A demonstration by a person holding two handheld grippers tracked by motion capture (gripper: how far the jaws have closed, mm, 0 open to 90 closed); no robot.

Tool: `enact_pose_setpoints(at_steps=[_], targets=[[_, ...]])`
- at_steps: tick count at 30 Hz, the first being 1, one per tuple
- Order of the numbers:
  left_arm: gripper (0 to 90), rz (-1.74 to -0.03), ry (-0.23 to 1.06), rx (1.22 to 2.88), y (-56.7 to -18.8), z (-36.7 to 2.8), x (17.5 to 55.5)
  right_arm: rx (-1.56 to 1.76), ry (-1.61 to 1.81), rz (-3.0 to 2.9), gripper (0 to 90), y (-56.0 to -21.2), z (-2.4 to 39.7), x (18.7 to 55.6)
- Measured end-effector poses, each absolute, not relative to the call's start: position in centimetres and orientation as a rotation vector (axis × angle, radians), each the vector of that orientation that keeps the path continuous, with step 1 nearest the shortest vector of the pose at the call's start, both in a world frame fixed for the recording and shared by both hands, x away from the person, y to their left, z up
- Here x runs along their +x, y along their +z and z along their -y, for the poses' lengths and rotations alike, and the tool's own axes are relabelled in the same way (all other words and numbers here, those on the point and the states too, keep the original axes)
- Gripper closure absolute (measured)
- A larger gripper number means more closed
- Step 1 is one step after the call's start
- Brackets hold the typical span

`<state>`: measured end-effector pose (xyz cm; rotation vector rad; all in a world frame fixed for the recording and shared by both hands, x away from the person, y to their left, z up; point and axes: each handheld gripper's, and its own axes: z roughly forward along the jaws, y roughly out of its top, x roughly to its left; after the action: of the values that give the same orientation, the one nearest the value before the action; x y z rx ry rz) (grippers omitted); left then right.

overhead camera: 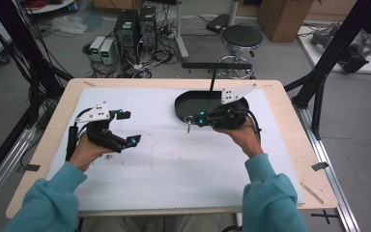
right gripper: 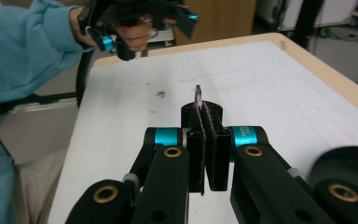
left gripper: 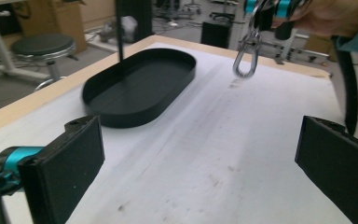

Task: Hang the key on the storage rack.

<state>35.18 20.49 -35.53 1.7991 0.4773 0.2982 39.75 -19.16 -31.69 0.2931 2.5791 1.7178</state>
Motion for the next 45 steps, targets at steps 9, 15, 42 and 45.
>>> enact_pose_setpoints(at_steps=[9,15,42,45], targets=[[1.7,-0.607,0.42,1.734,-37.5,-25.0,33.6,0.378,1.679,-2.515,89.2,-29.7,22.0,41.0],[1.7,-0.655,0.449,1.694,-38.9,-27.0,32.4,0.425,1.641,-2.497,89.2,-28.6,23.4,41.8],[1.7,-0.676,0.529,1.547,-44.9,-29.9,27.9,0.615,1.385,-2.465,89.1,-24.3,26.9,47.8],[1.7,-0.681,0.535,1.54,-45.2,-30.0,27.7,0.633,1.359,-2.477,89.1,-24.2,26.9,48.3]])
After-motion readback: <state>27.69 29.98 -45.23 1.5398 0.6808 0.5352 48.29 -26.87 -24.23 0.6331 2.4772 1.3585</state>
